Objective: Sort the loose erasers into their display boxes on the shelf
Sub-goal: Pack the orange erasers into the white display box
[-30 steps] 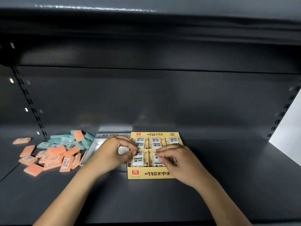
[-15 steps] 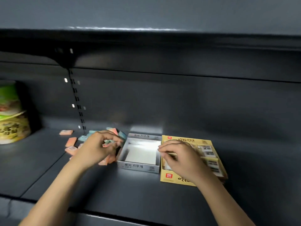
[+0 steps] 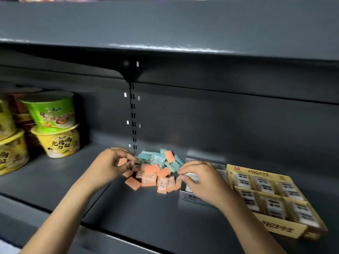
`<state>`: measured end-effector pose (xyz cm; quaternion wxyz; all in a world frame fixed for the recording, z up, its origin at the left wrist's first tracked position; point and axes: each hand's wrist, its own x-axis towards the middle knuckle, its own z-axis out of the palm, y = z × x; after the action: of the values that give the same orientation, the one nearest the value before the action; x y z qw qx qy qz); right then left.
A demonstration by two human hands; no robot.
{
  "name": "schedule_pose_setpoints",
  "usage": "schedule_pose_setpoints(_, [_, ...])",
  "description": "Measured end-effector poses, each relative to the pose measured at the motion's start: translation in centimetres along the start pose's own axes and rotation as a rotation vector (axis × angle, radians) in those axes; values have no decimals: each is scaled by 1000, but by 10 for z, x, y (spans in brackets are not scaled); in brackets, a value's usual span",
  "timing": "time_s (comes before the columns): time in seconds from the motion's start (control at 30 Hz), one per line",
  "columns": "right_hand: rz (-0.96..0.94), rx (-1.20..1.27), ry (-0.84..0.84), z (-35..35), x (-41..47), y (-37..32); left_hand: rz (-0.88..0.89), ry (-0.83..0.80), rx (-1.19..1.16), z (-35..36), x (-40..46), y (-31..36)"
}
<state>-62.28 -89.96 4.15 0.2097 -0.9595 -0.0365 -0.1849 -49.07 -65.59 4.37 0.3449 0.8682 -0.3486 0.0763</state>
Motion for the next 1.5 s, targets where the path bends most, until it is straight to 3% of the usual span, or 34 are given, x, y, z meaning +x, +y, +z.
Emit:
schedule_pose_setpoints(0.13, [32,-16,-69,15,13,-8,-70,-43,6,1,1,-21])
schedule_pose_setpoints(0.4, [46,-181,-236,39,22,-11,-67,-380,144,23,8,-39])
schedule_pose_setpoints(0.57, [10,-282,-265,47,23,-16,-76,-420,107,25,11,-48])
schedule_pose_setpoints(0.8, [-24,-268,-188,60,29,-13,-4,-414,147,24,10,-50])
schedule_pose_setpoints(1.0, [25,-42,-75,40,29,-14,7,-412,110,9,17,-38])
schedule_pose_setpoints(1.23, [51,81,35,6,35,2,84,-286,20,7,51,3])
schedule_pose_setpoints(1.5, [179,143,164,-22,32,36,182,-298,34,37,86,57])
